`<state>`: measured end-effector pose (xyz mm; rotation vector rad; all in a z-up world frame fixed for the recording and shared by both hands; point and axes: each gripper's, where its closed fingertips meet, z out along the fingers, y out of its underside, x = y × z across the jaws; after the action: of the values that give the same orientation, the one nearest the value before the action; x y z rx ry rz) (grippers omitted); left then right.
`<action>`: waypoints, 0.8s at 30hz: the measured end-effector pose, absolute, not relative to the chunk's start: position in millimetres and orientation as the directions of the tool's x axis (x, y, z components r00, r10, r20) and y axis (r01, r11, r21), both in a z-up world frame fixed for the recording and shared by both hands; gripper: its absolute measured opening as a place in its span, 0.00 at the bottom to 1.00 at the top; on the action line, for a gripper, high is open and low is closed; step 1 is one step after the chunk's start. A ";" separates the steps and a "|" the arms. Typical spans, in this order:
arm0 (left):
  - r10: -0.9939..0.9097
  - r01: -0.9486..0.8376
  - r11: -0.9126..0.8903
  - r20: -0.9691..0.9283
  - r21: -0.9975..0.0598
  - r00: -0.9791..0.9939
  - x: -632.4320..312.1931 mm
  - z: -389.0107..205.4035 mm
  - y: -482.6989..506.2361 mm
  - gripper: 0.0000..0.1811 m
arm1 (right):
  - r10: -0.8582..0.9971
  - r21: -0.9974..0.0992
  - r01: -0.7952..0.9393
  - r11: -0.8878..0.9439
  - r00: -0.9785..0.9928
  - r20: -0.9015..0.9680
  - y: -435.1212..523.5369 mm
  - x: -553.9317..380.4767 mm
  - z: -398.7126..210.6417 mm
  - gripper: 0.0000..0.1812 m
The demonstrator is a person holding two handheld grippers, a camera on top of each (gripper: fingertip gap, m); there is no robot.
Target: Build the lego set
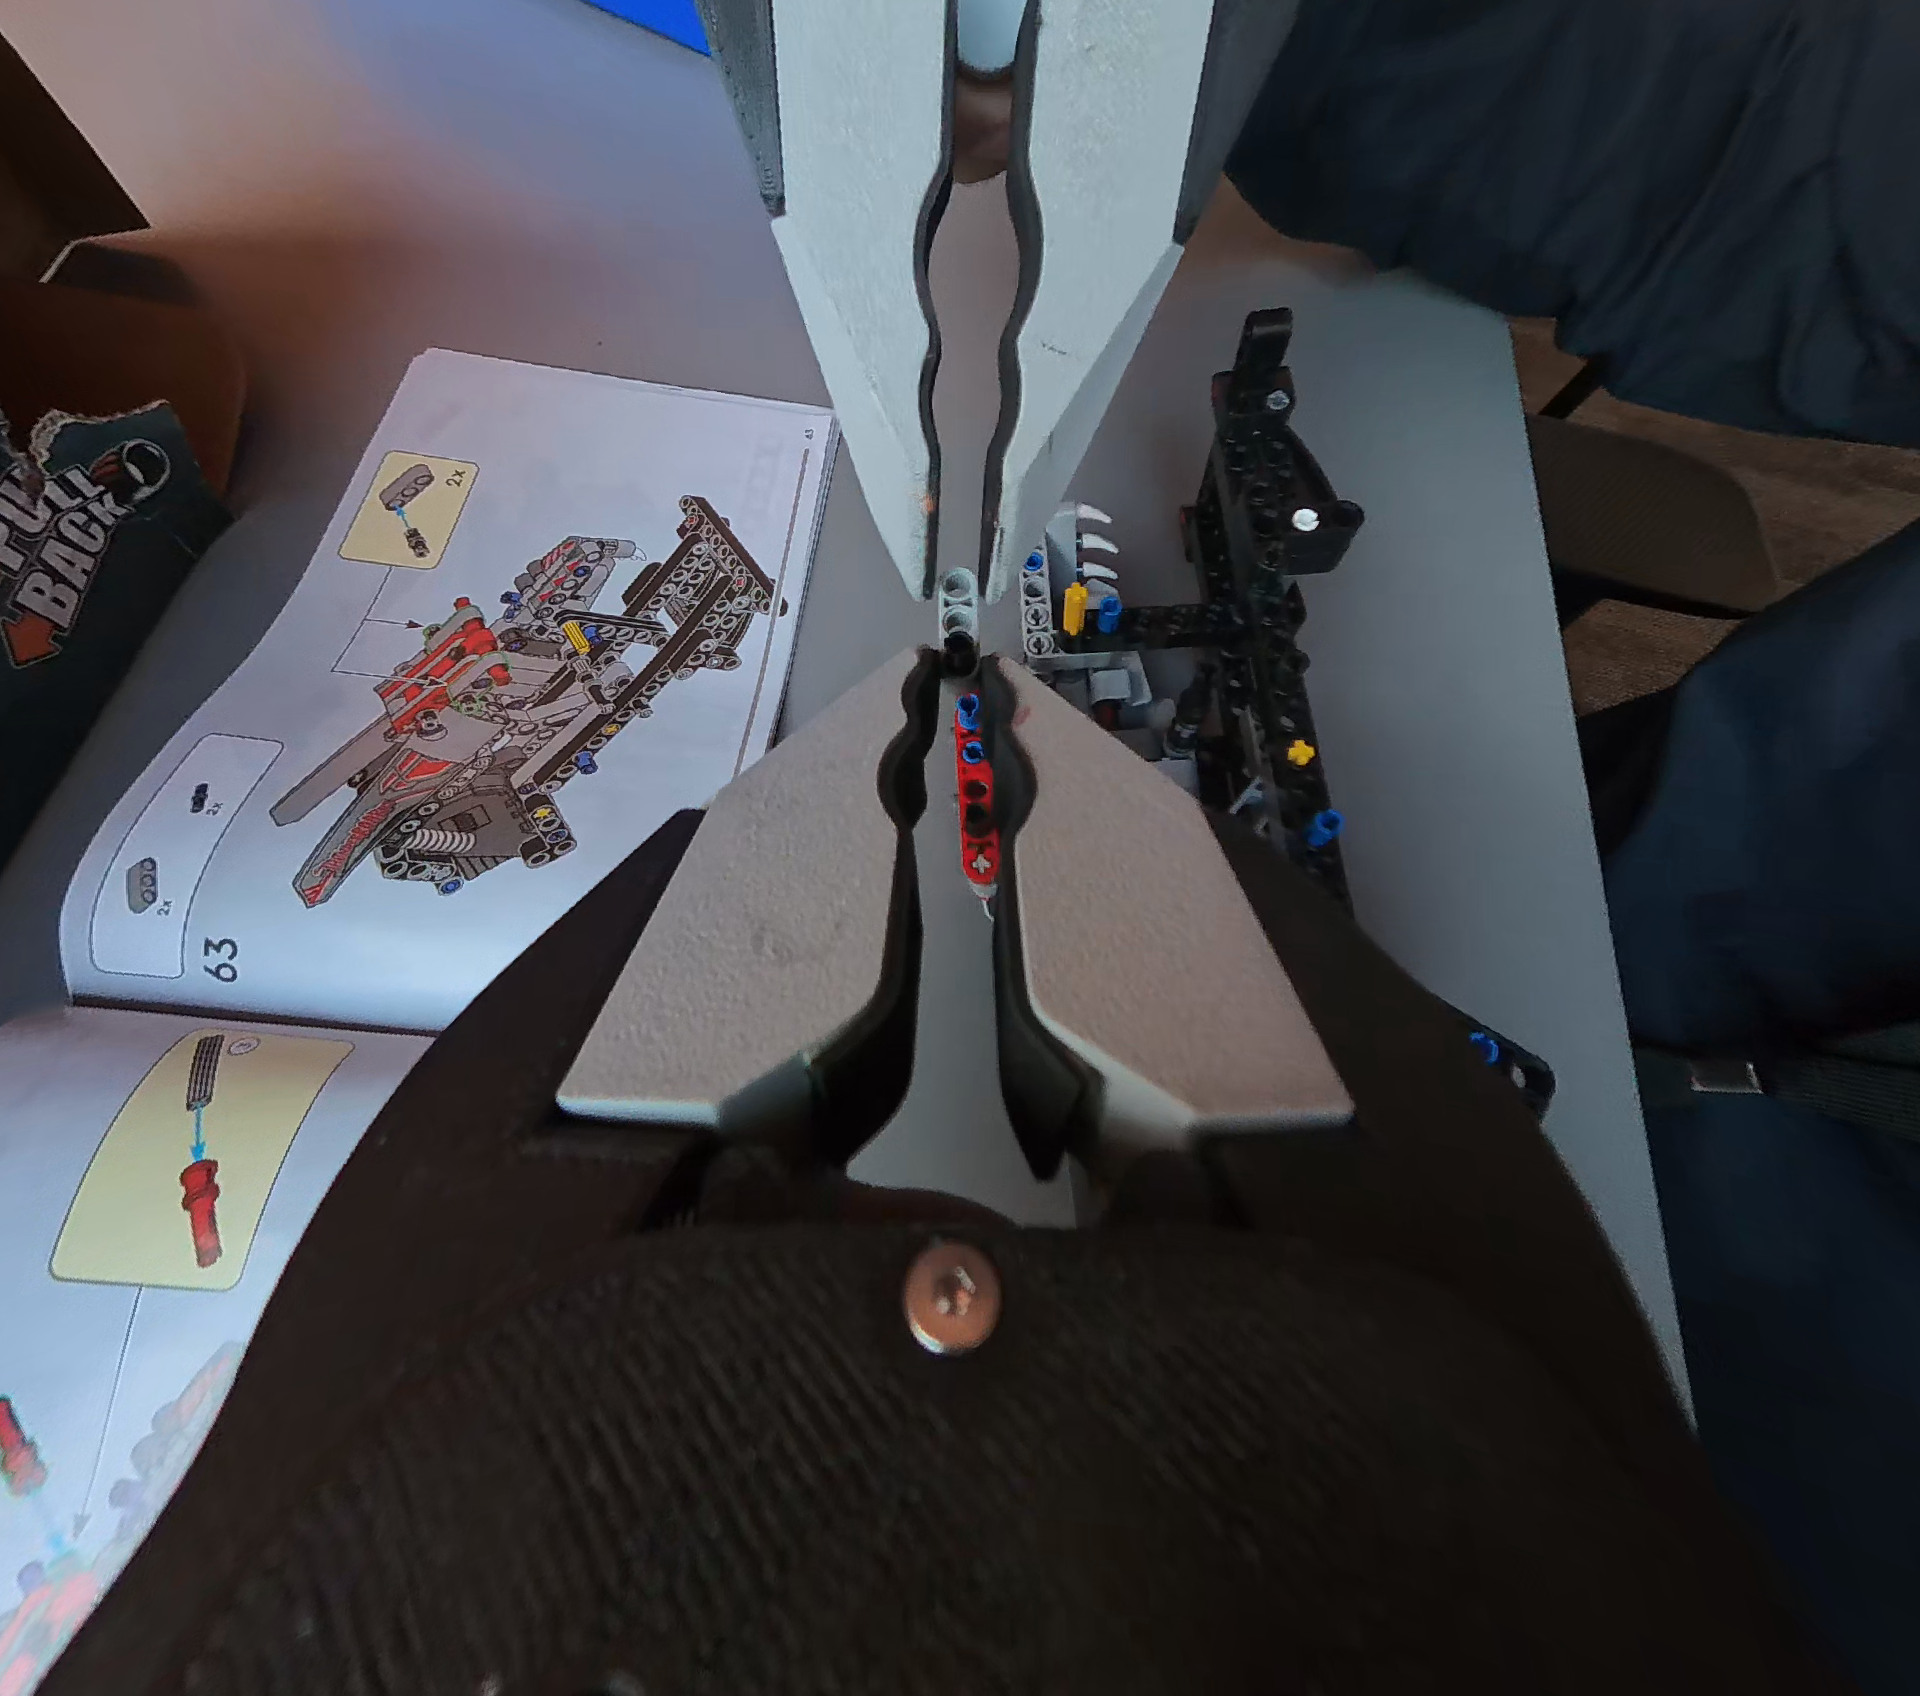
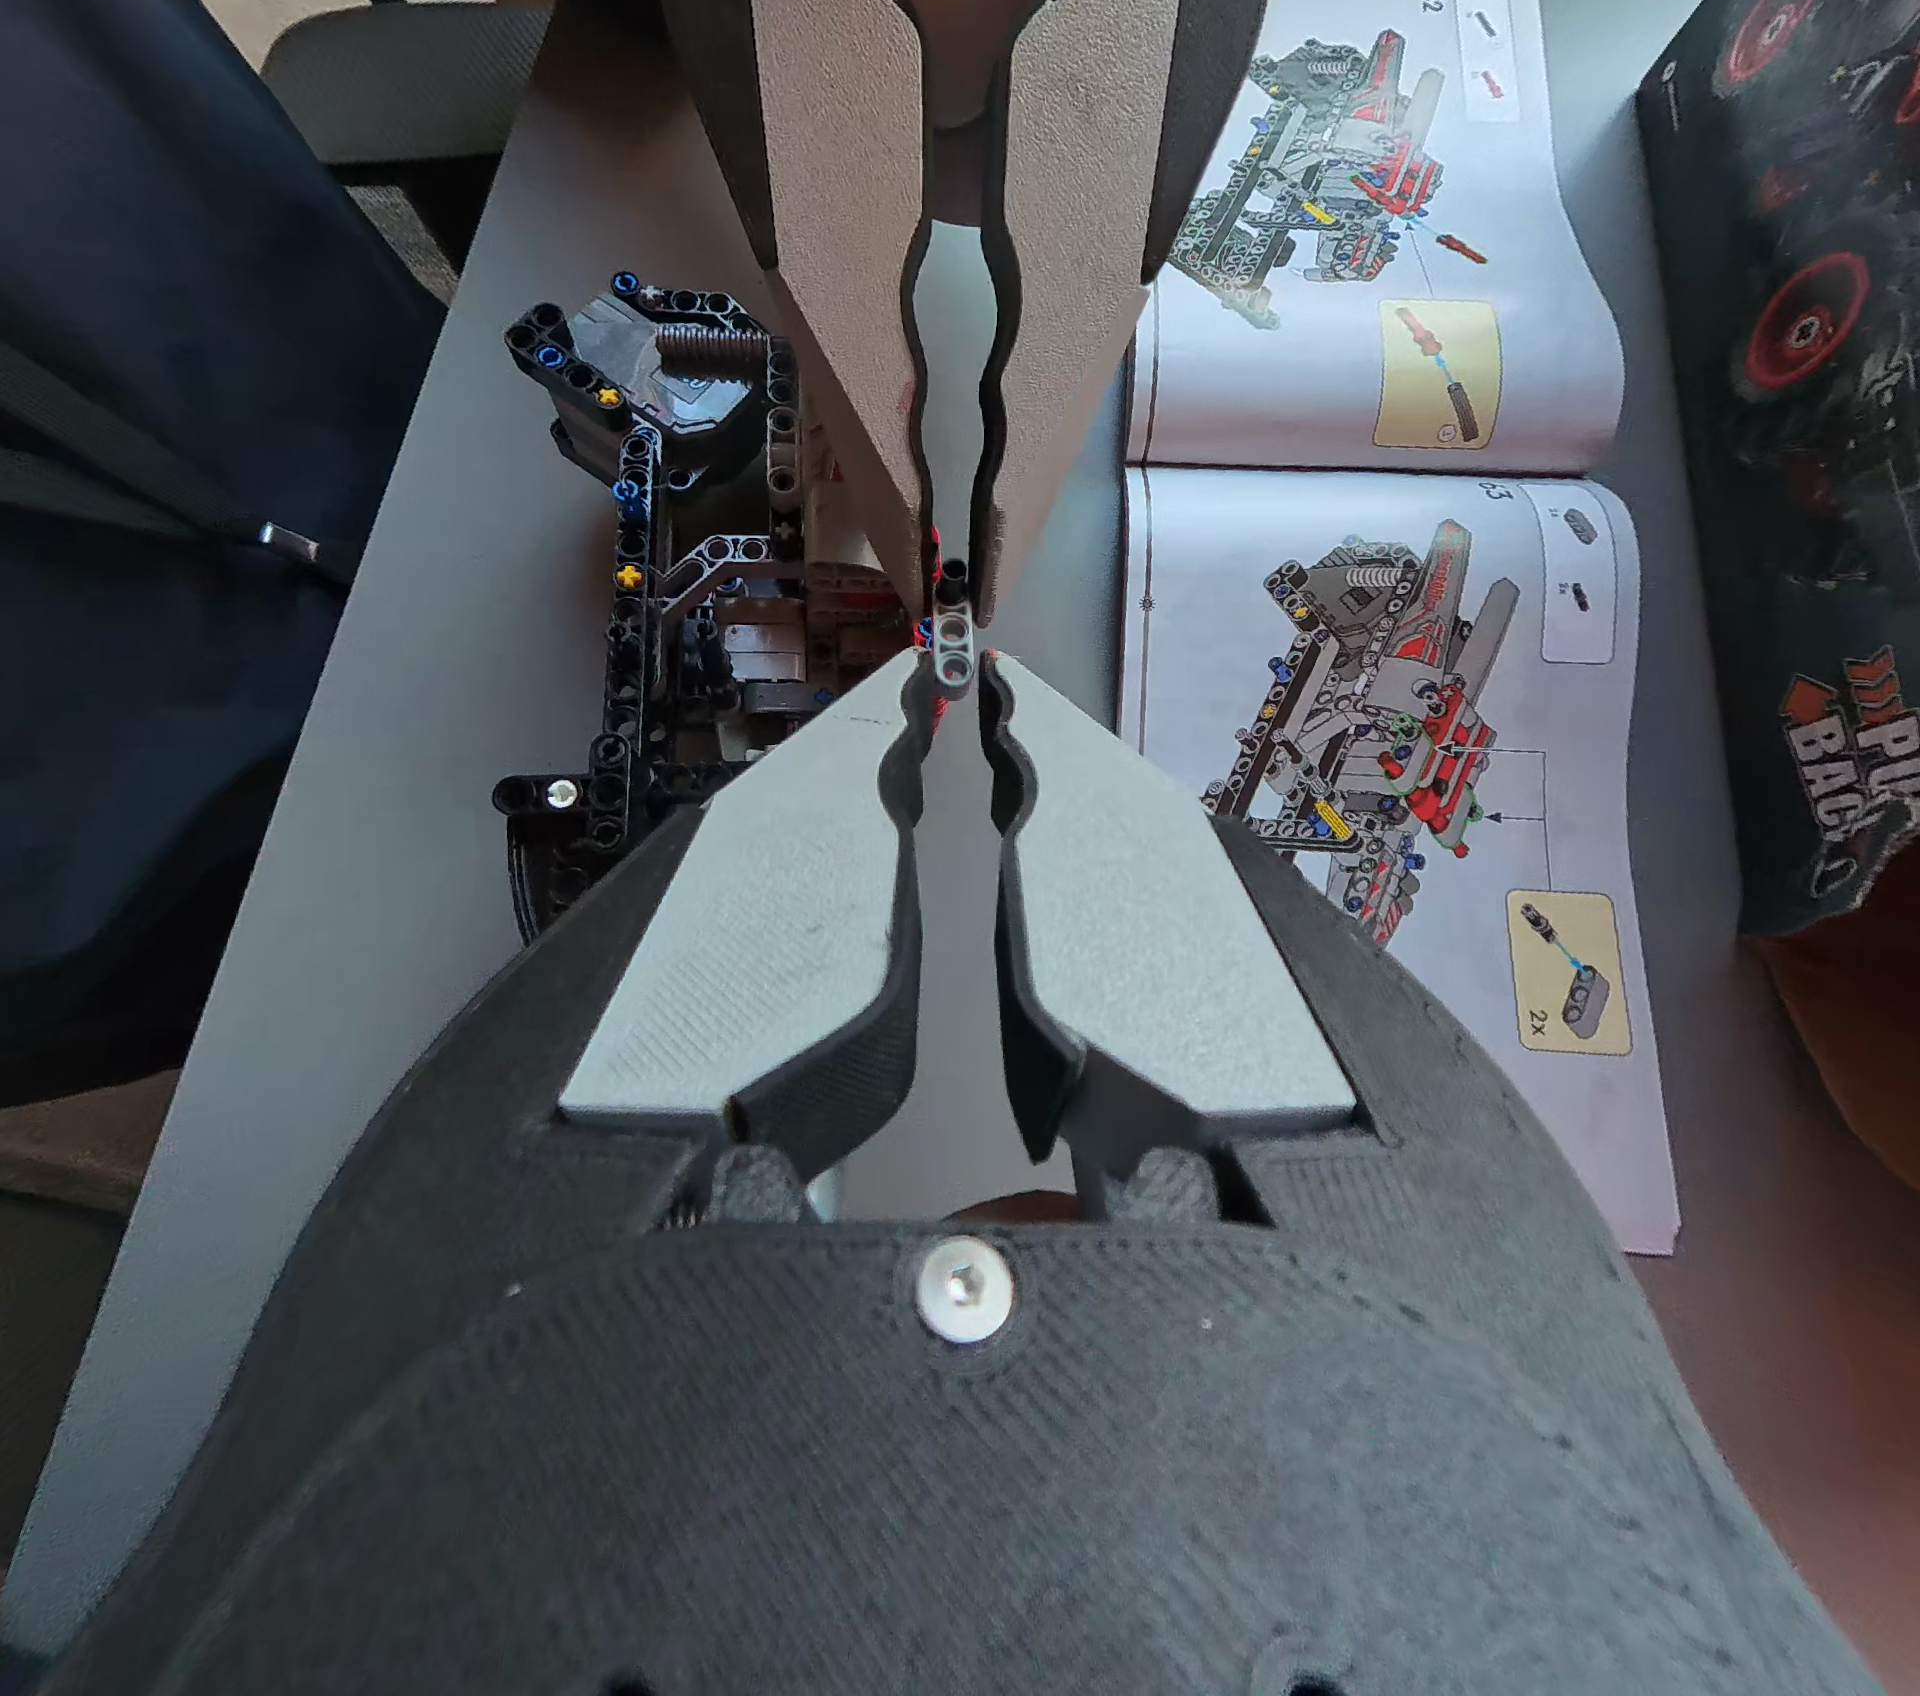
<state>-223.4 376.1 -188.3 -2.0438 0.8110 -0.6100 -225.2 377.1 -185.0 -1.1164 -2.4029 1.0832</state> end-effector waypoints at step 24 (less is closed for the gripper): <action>-0.713 -0.422 -0.544 0.134 -0.725 0.688 -226.7 -213.6 370.1 0.08 | 0.725 -0.612 0.595 0.521 -0.687 -0.050 374.0 -225.6 -190.0 0.02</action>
<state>-226.7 370.1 -213.6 -2.2162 0.8650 -0.5521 -225.6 374.0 -190.0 -1.1230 -2.5502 0.9036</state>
